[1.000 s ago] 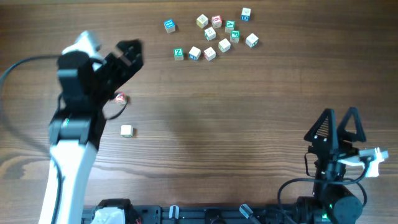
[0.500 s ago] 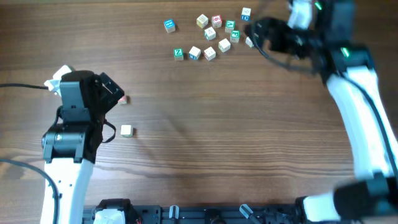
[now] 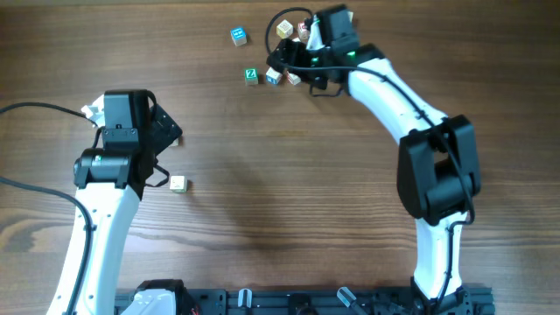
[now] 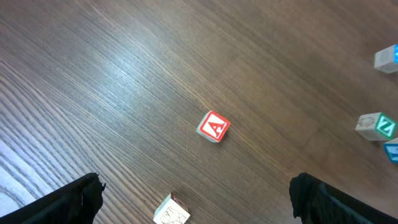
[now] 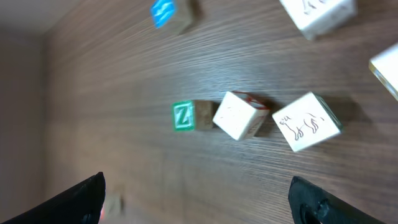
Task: Form a circle
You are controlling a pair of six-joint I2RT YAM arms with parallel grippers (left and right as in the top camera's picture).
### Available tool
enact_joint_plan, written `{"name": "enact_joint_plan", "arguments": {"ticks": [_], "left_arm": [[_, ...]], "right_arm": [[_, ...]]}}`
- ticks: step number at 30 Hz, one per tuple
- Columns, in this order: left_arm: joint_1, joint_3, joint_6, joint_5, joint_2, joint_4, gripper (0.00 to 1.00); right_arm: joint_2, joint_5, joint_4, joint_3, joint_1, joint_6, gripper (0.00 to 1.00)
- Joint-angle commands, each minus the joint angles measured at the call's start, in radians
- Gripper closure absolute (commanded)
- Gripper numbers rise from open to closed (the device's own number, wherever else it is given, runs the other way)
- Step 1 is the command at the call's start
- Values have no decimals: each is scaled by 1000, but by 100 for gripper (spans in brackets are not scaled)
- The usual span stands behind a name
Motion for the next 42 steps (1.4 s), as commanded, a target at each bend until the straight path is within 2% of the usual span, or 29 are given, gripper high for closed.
{"name": "enact_joint_plan", "arguments": {"ticks": [1, 4, 7, 9, 13, 16, 20, 23, 25, 27, 30, 32, 35, 36, 38, 39, 42], "left_arm": [[3, 3, 11, -13, 13, 0, 0], [3, 3, 11, -13, 13, 0, 0], [3, 3, 11, -12, 13, -1, 0], [3, 3, 11, -5, 13, -10, 0], [3, 3, 12, -5, 13, -15, 0], [3, 3, 12, -5, 13, -16, 0], [3, 3, 12, -5, 13, -15, 0], [3, 3, 12, -5, 13, -22, 0], [3, 3, 12, -5, 13, -24, 0], [3, 3, 12, -5, 13, -23, 0], [4, 3, 21, -7, 13, -23, 0], [13, 3, 68, -66, 11, -24, 0], [99, 5, 43, -137, -4, -25, 0], [159, 6, -20, -132, -14, -30, 0], [305, 6, -156, -50, -31, -38, 0], [365, 6, -187, 16, -32, -36, 0], [592, 5, -205, 361, -14, -14, 0]], "right_arm": [[15, 359, 27, 13, 55, 188, 5], [60, 475, 12, 13, 65, 336, 15], [92, 507, 74, 13, 64, 437, 18], [112, 507, 125, 13, 64, 445, 21], [172, 499, 113, 13, 64, 497, 26], [185, 468, 114, 13, 65, 495, 37], [187, 448, 68, 13, 66, 373, 46], [181, 404, 52, 13, 63, 246, 64], [157, 377, 53, 13, 56, 174, 72], [112, 356, 52, 13, 50, 93, 74], [36, 219, 37, 13, 49, -142, 75], [-13, 84, -17, 13, 55, -336, 77], [-29, -35, -92, 13, 62, -511, 80], [-26, -78, -122, 12, 67, -542, 80], [-23, -169, -148, 12, 90, -614, 81], [-23, -183, -147, 12, 101, -630, 82], [-22, -148, -108, 3, 177, -697, 83]]}}
